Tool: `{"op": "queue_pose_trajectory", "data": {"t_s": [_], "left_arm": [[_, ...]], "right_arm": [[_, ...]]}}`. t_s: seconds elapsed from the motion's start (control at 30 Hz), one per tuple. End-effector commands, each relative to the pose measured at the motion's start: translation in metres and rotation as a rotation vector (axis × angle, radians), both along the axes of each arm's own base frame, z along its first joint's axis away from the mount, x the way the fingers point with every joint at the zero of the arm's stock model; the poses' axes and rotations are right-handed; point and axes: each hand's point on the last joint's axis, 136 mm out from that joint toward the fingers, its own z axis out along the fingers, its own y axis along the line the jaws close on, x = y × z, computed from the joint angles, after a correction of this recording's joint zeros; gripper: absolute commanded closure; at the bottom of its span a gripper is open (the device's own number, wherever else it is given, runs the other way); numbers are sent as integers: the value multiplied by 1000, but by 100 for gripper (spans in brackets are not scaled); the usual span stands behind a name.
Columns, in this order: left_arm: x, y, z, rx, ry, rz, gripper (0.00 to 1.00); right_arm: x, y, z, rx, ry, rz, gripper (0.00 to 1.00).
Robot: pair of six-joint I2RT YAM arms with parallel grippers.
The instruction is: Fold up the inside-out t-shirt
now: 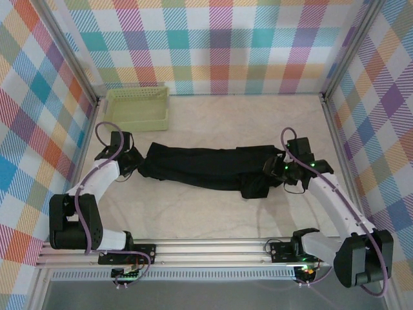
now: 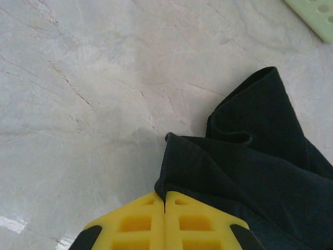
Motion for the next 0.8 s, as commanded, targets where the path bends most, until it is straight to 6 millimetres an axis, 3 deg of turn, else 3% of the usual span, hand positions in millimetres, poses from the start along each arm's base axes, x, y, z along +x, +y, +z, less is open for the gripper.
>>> {"op": "queue_pose_trajectory", "data": {"t_s": [0.0,0.17,0.2,0.3,0.4,0.6,0.7,0.77], "left_arm": [[1,-3,10,7,-31,-18,100],[2,-5,8,-3,-25,-21,100],[2,-4,7,0,-20,-16,100],[0,1,8,20,-12,0,100],[-2,9,10,56,-1,34,100],[0,24,16,100,5,104,100],[0,30,17,128,3,132,100],[0,33,15,139,6,144,100]], "right_arm": [[-10,10,-33,11,106,-7,47],[6,15,-54,-20,135,30,49],[7,15,-55,-21,141,33,52],[5,8,-50,-58,145,12,79],[-10,-11,-45,-131,156,-43,99],[-60,-30,-20,-103,145,-161,100],[-84,-32,-26,-68,195,-217,100],[-97,-28,-43,-27,250,-236,100]]}}
